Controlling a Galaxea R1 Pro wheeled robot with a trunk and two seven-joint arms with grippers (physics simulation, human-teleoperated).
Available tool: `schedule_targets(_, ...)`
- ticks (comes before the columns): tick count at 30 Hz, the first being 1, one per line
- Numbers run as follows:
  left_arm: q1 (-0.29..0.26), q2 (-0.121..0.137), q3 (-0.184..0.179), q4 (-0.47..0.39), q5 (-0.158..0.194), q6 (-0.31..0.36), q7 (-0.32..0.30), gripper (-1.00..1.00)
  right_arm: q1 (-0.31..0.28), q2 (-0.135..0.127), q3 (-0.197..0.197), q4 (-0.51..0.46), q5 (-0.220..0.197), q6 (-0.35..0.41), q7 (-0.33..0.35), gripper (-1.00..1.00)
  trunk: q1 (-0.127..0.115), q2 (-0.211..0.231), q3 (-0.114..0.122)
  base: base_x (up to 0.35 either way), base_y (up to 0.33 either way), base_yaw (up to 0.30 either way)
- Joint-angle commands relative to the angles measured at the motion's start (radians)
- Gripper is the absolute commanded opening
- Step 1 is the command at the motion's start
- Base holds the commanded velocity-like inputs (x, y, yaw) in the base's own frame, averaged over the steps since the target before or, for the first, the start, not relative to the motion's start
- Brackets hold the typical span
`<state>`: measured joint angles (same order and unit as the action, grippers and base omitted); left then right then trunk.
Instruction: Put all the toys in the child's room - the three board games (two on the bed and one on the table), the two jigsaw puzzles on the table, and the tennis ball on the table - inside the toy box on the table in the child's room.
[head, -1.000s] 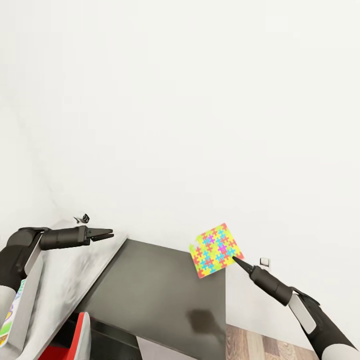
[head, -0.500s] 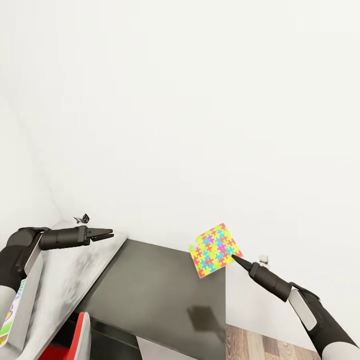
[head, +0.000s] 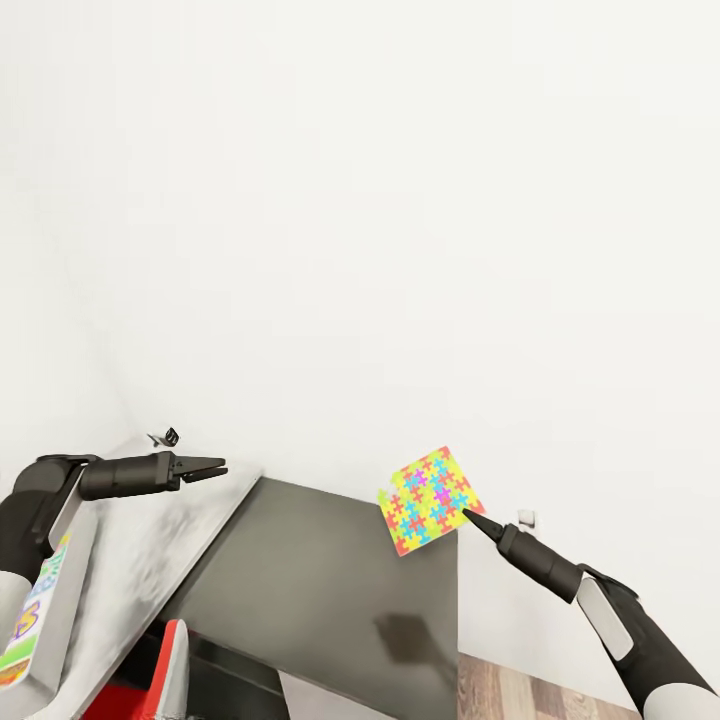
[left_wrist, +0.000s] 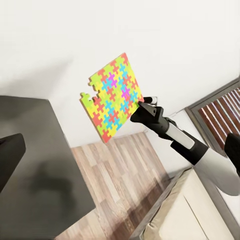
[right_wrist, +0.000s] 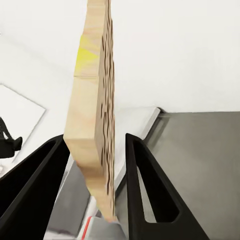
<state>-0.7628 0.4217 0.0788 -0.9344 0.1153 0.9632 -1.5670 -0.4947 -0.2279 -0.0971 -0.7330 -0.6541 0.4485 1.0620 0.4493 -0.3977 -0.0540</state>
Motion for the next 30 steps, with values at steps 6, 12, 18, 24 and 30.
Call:
schedule_targets(6,-0.001,0.0,-0.001,0.0,0.0,0.01,-0.004,1.0,-0.001,0.001,0.004,-0.002,-0.006,0.008,0.001,-1.0,0.001,-0.002,-0.001,0.0,0.0,0.266)
schedule_targets(12,0.0,0.001,0.003,0.0,0.0,0.011,-0.004,1.0,-0.001,0.001,0.006,-0.002,-0.006,0.007,0.001,-1.0,0.001,-0.002,-0.001,0.0,0.0,0.284)
schedule_targets(18,0.0,0.007,0.009,0.003,0.004,0.011,-0.004,1.0,-0.001,0.001,0.007,-0.002,-0.006,0.009,0.0,-1.0,0.001,-0.002,-0.001,0.0,0.0,0.286)
schedule_targets(24,0.0,0.009,0.01,0.003,0.004,0.011,-0.004,1.0,-0.001,0.002,0.008,-0.002,-0.007,0.012,0.001,-1.0,0.001,-0.002,-0.001,0.0,0.0,0.287)
schedule_targets(30,0.0,0.009,0.01,0.003,0.004,0.011,-0.004,1.0,0.001,0.005,0.007,-0.085,-0.009,0.043,0.003,-1.0,0.001,-0.002,-0.001,0.0,0.0,0.287)
